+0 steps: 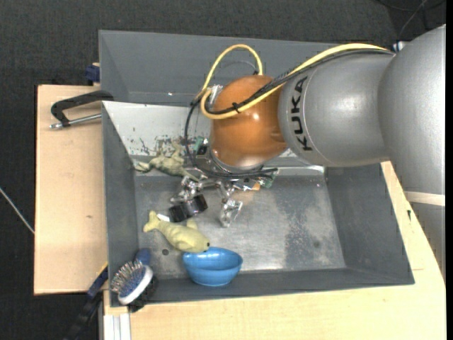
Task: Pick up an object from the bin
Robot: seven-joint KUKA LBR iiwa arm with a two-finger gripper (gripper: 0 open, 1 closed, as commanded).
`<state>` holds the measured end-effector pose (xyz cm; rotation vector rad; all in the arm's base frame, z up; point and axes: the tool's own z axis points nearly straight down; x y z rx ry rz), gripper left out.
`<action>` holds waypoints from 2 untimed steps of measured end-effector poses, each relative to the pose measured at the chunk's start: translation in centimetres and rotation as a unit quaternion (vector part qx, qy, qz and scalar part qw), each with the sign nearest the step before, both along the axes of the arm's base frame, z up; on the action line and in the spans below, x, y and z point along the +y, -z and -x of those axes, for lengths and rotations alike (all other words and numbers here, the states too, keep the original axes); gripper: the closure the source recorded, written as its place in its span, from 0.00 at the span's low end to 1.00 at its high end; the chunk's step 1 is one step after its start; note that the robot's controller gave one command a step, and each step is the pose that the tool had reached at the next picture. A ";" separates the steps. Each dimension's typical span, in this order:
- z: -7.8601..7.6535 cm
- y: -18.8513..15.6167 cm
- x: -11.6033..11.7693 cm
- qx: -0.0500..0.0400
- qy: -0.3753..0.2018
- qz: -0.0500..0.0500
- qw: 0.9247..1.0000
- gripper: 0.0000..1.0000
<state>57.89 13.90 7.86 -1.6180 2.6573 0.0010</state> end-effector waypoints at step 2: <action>0.4 -12.9 -0.8 0.005 -0.039 0.006 0.999 1.00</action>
Offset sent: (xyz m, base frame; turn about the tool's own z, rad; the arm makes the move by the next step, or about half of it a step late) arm 0.0000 0.0000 0.0000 0.0000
